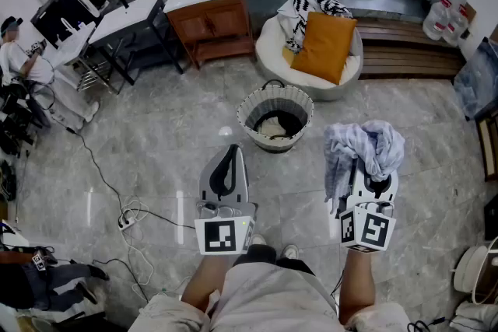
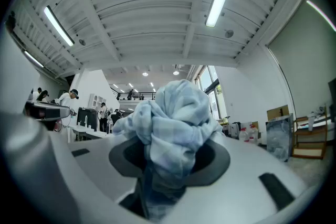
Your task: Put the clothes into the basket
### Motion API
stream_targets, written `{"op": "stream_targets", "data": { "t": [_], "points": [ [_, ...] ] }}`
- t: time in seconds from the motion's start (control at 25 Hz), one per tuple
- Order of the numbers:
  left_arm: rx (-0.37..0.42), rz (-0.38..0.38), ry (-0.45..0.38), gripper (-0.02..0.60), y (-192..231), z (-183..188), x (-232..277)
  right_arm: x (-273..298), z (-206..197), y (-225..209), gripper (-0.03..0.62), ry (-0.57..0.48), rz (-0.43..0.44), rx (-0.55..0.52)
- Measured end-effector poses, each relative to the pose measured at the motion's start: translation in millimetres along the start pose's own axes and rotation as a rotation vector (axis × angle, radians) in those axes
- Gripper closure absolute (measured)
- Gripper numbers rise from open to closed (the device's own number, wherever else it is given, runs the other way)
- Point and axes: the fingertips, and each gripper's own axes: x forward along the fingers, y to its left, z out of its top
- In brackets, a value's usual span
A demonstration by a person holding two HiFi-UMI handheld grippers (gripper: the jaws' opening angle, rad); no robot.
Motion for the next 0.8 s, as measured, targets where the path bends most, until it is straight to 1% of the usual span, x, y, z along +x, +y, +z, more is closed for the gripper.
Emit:
{"op": "stream_targets", "data": {
  "t": [0.2, 0.36, 0.56, 0.8],
  "points": [
    [0.019, 0.009, -0.009, 0.574, 15.5, 24.0, -44.3, -42.6, 28.4, 24.0, 0.437, -0.003, -0.001, 0.033],
    [0.018, -0.011, 0.013, 0.574, 34.3, 22.9, -72.1, -62.5, 43.0, 56.8, 0.437, -0.019, 0.009, 0.012],
    [-0.021, 0.009, 0.014, 0.574, 71.6, 17.3, -97.3, -71.1, 38.8, 104.3, 0.437, 0.001, 0.039, -0.019],
    [-0.036, 0.019, 0.016, 0.574, 116.9, 8.7, -116.3, -72.3, 29.8, 150.6, 0.434, 0.023, 0.046, 0.001]
  ]
}}
